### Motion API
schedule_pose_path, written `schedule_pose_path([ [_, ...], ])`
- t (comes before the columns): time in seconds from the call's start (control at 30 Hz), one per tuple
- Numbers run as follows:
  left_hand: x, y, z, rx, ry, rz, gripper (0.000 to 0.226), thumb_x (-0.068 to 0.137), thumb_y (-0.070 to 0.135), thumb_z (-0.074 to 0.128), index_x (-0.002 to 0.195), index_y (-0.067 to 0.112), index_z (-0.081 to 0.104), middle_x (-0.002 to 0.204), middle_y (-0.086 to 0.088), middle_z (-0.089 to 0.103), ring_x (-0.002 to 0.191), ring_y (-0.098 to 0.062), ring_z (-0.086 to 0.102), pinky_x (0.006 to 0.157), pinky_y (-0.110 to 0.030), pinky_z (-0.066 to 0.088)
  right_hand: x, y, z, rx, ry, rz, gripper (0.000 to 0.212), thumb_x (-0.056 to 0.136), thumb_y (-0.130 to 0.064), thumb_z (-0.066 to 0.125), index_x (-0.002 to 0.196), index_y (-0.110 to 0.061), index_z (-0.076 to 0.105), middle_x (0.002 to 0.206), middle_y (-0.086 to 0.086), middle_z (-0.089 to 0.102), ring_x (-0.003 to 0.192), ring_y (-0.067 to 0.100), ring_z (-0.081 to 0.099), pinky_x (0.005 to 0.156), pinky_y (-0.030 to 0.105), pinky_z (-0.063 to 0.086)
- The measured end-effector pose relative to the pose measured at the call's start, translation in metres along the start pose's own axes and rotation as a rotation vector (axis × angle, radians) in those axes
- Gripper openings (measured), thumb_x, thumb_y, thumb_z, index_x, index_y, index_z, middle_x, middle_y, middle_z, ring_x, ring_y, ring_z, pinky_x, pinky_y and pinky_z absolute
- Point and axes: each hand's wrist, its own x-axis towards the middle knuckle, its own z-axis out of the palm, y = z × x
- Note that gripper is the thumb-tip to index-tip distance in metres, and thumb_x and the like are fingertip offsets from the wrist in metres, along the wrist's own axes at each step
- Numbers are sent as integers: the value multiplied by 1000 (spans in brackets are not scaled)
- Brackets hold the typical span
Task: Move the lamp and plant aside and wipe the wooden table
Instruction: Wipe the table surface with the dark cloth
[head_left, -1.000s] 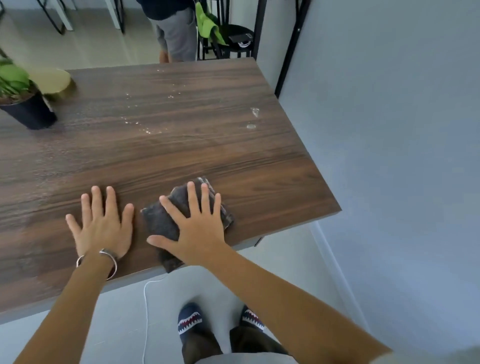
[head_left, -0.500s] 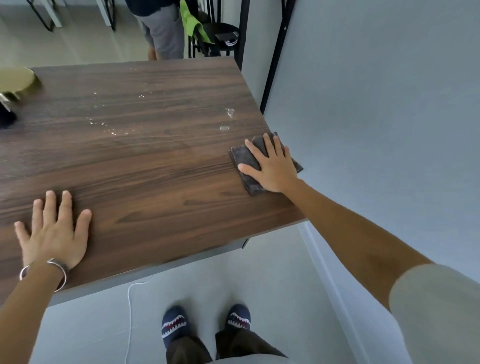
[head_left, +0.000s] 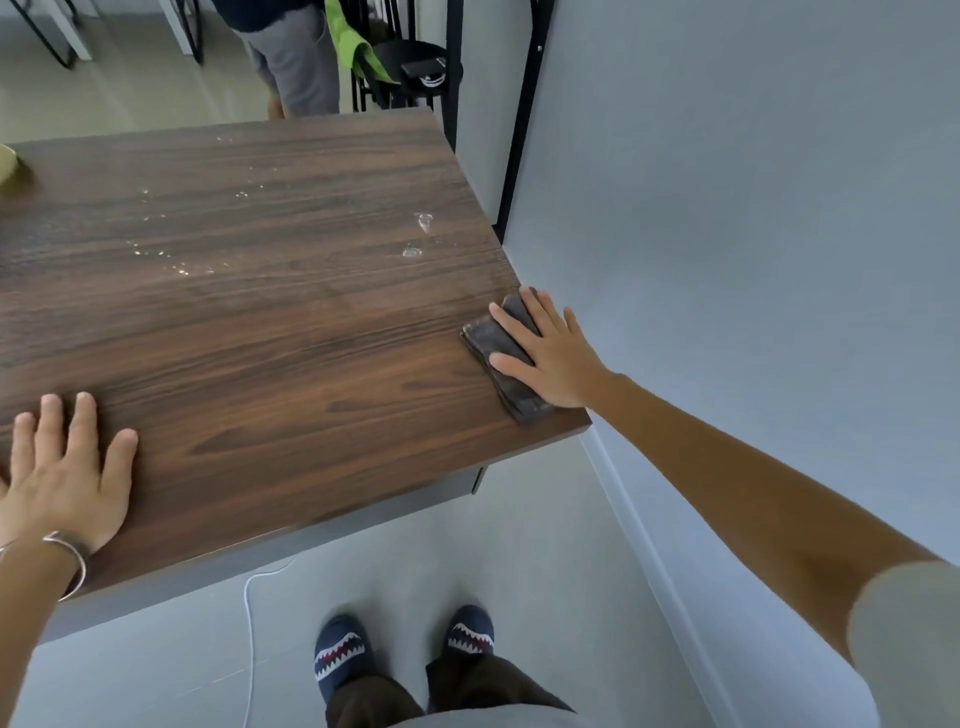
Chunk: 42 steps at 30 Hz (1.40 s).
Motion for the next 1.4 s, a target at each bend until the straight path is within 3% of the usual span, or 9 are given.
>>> schedule_pose_path([
  [0.23, -6, 9, -8, 17, -16, -6, 79, 84, 75, 13, 149, 30, 11, 161, -4, 6, 148, -27, 5, 118, -53, 8, 26, -21, -7, 15, -18, 80, 75, 97, -68, 22, 159, -32, 0, 166, 13, -12, 152, 33, -14, 123, 55, 0],
  [0.4, -23, 31, -18, 219, 28, -29, 68, 92, 64, 13, 150, 29, 13, 161, -3, 9, 147, -26, 5, 114, -59, 9, -56, -60, 28, -52, 80, -108, 85, 91, -77, 13, 159, -26, 14, 164, 19, 15, 151, 40, 13, 120, 55, 11],
  [0.53, -33, 51, -29, 242, 9, -59, 63, 95, 52, 21, 152, 26, 13, 161, 0, 6, 148, -21, 1, 115, -54, 5, 14, -69, 7, 30, 12, -66, 107, 81, -86, 14, 157, -15, -14, 167, 11, -5, 154, 30, -4, 123, 48, -1],
  [0.63, -36, 56, -32, 232, -15, -82, 61, 96, 49, 26, 152, 26, 13, 161, 1, 5, 148, -19, -1, 115, -53, 3, 79, -96, -9, 206, -42, 29, 97, 91, -76, 14, 158, -11, -12, 167, 10, -9, 154, 25, -9, 122, 45, -8],
  [0.73, -25, 58, -39, 171, -51, -99, 62, 95, 52, 28, 151, 29, 16, 161, 3, 3, 148, -18, -4, 114, -56, 0, 90, -126, 7, 61, 13, 134, 83, 99, -64, 9, 158, -8, -5, 166, 16, -7, 154, 31, -8, 124, 46, -5],
  [0.93, 36, 71, -53, 124, 46, -137, 76, 90, 62, 18, 151, 16, 13, 162, -1, -2, 147, -19, -10, 113, -59, -5, 48, -128, 28, -15, 162, 377, 111, 83, -88, 6, 158, -7, 14, 163, 22, 16, 151, 39, 18, 119, 47, 5],
  [1.13, 60, 78, -38, 179, -12, -157, 84, 87, 68, 7, 151, 15, -1, 161, -1, -8, 147, -22, -13, 115, -58, -1, 214, -115, -29, 115, 75, 634, 119, 77, -91, 11, 157, -4, -6, 164, 24, -6, 152, 38, -7, 123, 54, -1],
  [1.27, 60, 78, -39, 186, -17, -155, 83, 87, 67, 7, 151, 16, -2, 161, -1, -7, 147, -21, -12, 115, -57, 0, 257, -181, -13, 57, 43, 353, 104, 89, -80, 17, 158, -7, -6, 165, 21, -8, 153, 34, -9, 124, 49, -3],
  [1.4, 59, 81, -41, 198, -24, -159, 84, 85, 67, 6, 152, 16, 1, 161, 0, -5, 147, -22, -10, 115, -58, 3, 142, -213, 31, 83, 97, 37, 97, 89, -83, 20, 160, -19, 1, 168, 9, -1, 155, 25, -2, 125, 41, 1],
])
